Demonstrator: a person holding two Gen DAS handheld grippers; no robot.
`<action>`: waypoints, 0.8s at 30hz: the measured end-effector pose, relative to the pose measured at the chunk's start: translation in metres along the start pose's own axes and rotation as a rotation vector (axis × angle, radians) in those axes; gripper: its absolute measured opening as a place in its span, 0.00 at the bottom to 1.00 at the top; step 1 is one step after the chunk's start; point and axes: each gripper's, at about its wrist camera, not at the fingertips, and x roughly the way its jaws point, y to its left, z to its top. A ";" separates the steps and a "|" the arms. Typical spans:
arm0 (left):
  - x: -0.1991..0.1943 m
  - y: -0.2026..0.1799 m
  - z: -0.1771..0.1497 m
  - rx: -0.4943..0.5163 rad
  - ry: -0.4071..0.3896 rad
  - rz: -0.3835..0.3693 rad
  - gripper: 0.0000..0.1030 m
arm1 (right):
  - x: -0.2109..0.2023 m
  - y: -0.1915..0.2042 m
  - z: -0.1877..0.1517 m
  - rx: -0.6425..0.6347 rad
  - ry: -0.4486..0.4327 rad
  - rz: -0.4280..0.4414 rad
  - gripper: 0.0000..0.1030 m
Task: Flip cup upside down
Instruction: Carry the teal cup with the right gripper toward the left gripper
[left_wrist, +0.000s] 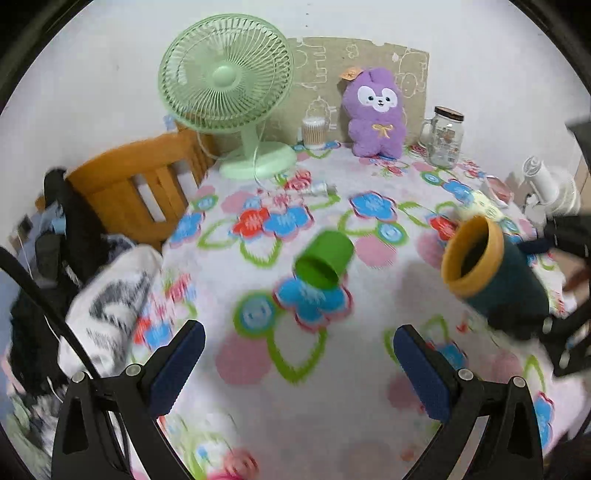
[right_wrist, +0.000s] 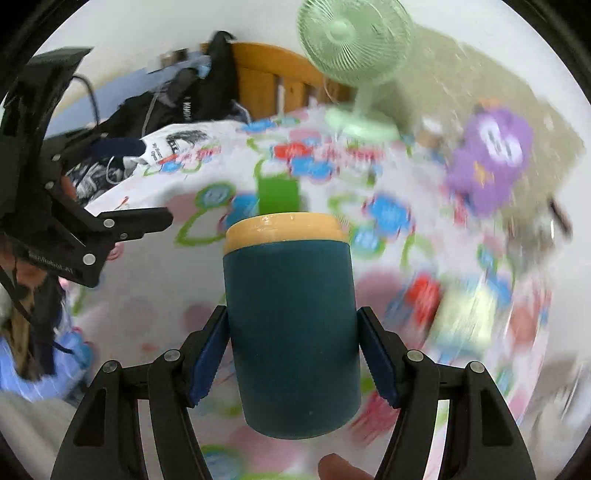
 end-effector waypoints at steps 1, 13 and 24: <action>-0.004 -0.002 -0.010 -0.017 0.006 -0.018 1.00 | 0.000 0.006 -0.007 0.029 0.010 0.009 0.68; -0.007 -0.012 -0.078 -0.120 0.102 -0.074 1.00 | 0.017 0.054 -0.061 0.173 0.070 -0.076 0.69; -0.004 -0.012 -0.085 -0.172 0.126 -0.091 1.00 | 0.018 0.057 -0.068 0.186 0.071 -0.022 0.70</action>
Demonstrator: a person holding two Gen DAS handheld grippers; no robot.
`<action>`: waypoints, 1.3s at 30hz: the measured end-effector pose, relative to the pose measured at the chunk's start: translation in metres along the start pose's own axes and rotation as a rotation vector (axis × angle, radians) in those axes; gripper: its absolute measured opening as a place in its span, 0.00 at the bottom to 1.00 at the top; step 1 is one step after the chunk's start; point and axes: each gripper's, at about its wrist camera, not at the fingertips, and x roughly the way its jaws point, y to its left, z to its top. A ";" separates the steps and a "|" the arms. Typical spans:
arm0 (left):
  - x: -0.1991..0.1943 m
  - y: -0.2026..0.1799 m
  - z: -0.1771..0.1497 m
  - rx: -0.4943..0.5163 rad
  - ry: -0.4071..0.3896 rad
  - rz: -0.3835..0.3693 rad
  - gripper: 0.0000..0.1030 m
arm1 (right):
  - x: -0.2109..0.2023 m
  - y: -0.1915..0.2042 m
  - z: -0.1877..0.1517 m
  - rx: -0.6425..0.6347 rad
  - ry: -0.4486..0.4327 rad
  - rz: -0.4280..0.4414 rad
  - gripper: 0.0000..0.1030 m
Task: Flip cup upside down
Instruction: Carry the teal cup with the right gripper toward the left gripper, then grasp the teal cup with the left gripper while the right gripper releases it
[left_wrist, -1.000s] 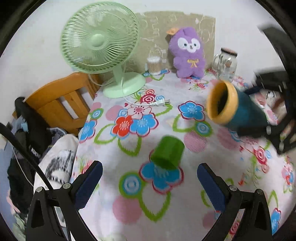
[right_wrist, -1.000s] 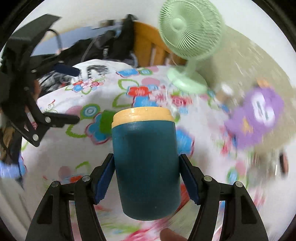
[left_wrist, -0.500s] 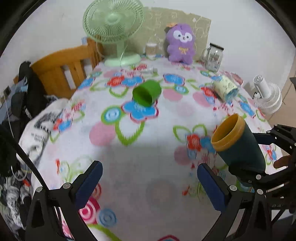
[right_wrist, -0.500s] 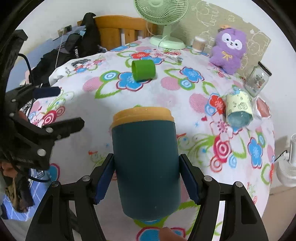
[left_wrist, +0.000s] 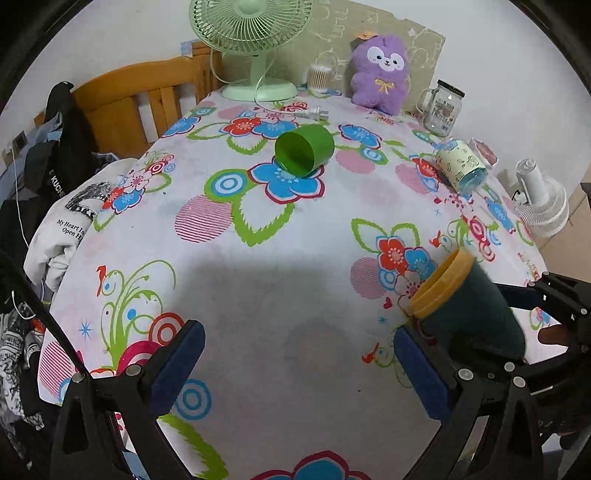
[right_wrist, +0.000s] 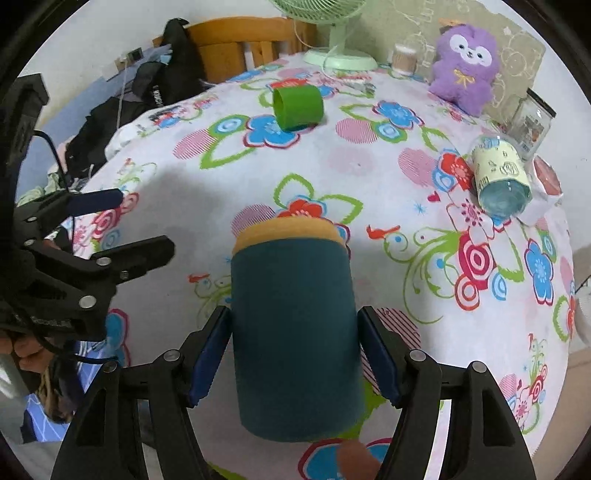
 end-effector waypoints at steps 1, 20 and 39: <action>-0.003 0.000 0.001 -0.005 -0.003 -0.004 1.00 | -0.005 0.001 0.001 -0.011 -0.008 0.000 0.70; -0.024 -0.092 0.016 -0.077 0.035 -0.170 1.00 | -0.124 -0.093 -0.048 0.048 -0.232 0.011 0.88; 0.038 -0.131 0.010 -0.206 0.210 -0.009 1.00 | -0.087 -0.166 -0.098 0.193 -0.214 0.096 0.88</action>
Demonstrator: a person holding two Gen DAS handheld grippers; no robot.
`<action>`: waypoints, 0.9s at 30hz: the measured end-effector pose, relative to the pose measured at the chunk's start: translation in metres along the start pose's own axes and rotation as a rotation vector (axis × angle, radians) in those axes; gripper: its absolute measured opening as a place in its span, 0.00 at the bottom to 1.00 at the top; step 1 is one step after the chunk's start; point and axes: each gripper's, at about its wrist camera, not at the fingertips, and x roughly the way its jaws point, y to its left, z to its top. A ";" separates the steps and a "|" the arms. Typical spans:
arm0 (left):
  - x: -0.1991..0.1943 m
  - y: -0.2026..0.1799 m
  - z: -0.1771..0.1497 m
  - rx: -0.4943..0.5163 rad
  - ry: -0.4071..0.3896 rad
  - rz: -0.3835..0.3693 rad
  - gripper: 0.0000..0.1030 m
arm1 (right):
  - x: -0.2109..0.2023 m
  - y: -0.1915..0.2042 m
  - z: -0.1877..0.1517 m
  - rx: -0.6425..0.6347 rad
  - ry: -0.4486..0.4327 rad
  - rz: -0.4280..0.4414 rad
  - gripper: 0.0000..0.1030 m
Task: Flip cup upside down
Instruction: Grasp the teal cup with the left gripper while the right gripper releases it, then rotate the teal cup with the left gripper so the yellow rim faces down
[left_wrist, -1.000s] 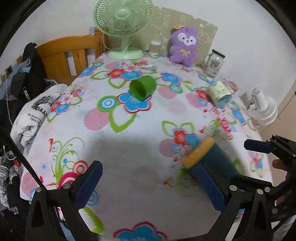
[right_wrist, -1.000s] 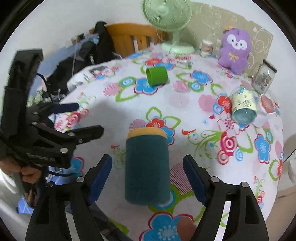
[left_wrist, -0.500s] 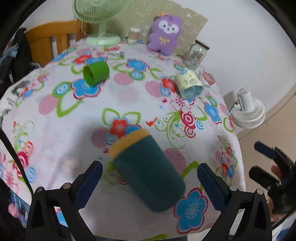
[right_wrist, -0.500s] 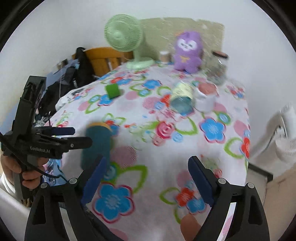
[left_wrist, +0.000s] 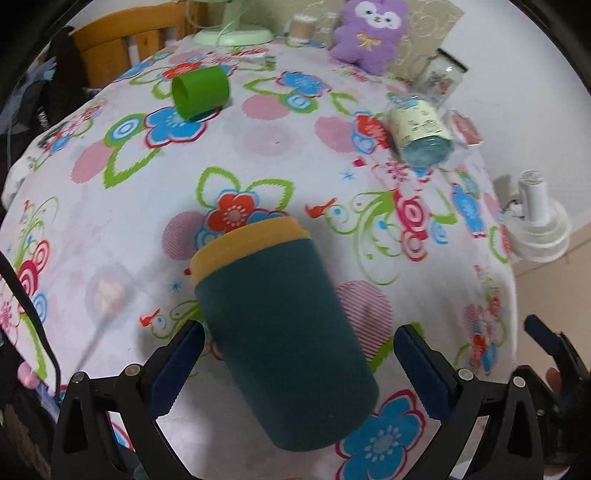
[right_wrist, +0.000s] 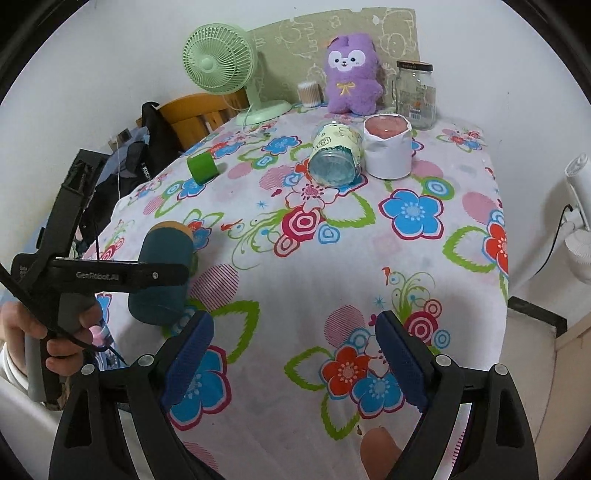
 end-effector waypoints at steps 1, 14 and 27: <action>0.002 -0.001 -0.001 -0.001 0.008 0.015 1.00 | 0.000 -0.001 0.000 0.003 0.000 0.006 0.88; 0.006 -0.007 -0.013 0.000 0.058 0.022 0.73 | 0.005 0.003 0.002 0.002 -0.022 0.058 0.88; -0.039 0.007 0.003 0.139 -0.049 0.103 0.67 | 0.012 0.030 -0.008 -0.037 -0.042 0.135 0.88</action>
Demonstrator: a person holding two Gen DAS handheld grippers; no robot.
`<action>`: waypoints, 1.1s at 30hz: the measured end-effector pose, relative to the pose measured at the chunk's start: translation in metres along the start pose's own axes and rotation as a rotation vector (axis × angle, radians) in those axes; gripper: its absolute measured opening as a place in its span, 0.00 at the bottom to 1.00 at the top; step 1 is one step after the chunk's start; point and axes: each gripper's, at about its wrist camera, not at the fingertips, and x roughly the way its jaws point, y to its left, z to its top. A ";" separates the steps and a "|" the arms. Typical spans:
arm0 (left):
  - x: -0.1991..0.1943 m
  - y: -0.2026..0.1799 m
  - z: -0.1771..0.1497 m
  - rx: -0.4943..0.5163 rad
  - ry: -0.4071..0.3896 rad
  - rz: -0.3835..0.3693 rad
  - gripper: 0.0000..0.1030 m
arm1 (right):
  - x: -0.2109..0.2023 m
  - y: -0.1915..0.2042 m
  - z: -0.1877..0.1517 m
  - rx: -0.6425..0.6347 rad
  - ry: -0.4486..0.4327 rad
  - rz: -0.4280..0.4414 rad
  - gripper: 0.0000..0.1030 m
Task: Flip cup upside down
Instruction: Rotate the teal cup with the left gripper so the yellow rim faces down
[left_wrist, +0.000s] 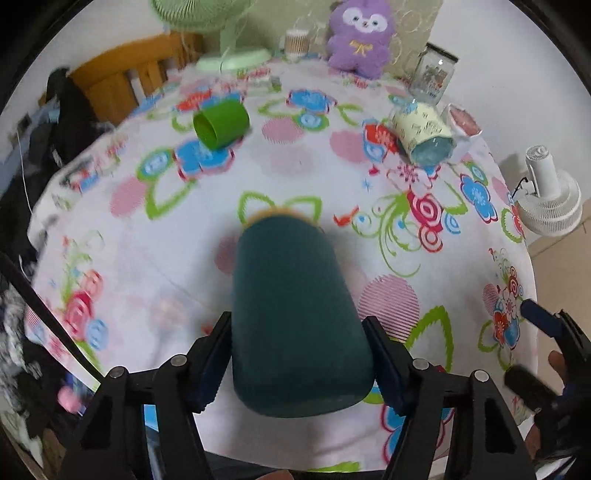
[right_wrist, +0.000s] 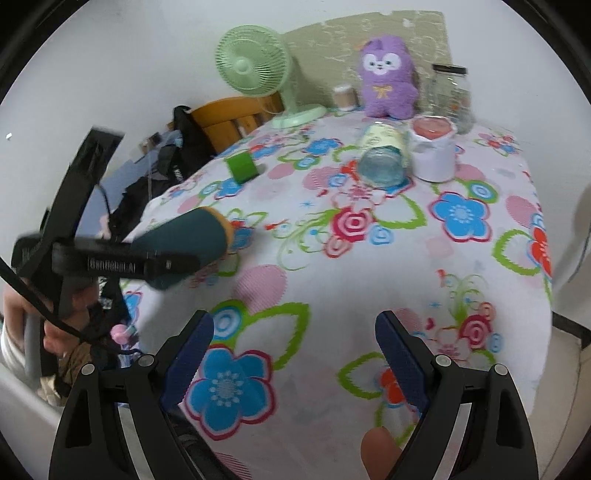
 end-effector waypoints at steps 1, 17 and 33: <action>-0.005 0.001 0.004 0.018 -0.013 0.008 0.66 | 0.001 0.004 -0.001 -0.011 -0.004 0.010 0.88; -0.044 0.007 0.031 0.126 -0.102 0.057 0.57 | -0.006 0.050 -0.012 -0.140 -0.060 0.052 0.88; -0.054 -0.004 0.038 0.145 -0.146 0.028 0.57 | 0.004 0.065 -0.011 -0.138 -0.097 0.067 0.88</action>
